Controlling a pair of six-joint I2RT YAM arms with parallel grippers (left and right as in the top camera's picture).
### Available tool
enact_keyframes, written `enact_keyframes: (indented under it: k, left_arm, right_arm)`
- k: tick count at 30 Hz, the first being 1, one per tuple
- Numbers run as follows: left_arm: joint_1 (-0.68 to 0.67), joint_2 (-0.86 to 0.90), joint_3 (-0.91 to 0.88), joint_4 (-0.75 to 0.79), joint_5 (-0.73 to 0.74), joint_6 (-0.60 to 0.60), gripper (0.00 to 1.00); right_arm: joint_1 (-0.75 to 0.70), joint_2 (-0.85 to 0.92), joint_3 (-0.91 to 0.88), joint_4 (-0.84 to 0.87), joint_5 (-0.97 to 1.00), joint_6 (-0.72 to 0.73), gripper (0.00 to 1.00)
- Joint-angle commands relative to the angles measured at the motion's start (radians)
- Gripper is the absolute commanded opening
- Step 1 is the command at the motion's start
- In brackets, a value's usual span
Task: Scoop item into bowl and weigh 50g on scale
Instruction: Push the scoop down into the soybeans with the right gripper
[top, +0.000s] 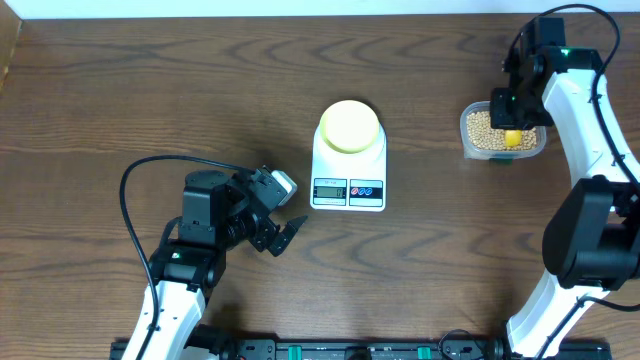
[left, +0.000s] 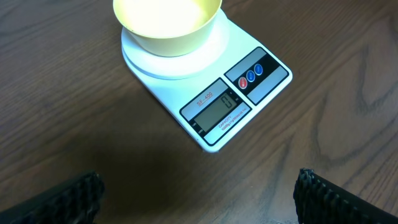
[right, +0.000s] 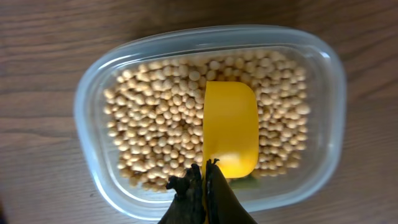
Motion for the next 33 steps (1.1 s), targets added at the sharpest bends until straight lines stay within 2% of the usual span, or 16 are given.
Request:
enact_keyframes:
  k: [1, 11, 24, 33]
  left_arm:
    - [0.004, -0.008, 0.01, 0.0, -0.009, -0.002, 1.0]
    - [0.004, -0.008, 0.01, 0.0, -0.009, -0.002, 0.99]
    - [0.004, -0.008, 0.01, 0.0, -0.009, -0.002, 0.99]
    - [0.004, -0.008, 0.01, 0.0, -0.009, -0.002, 0.99]
  right_arm:
    - [0.006, 0.011, 0.0, -0.008, -0.101, 0.004, 0.01]
    - [0.002, 0.011, 0.0, -0.008, -0.173, 0.006, 0.01]
    - [-0.099, 0.011, 0.0, -0.018, -0.295, 0.001, 0.01]
    - [-0.177, 0.043, -0.001, -0.019, -0.444, -0.077, 0.01]
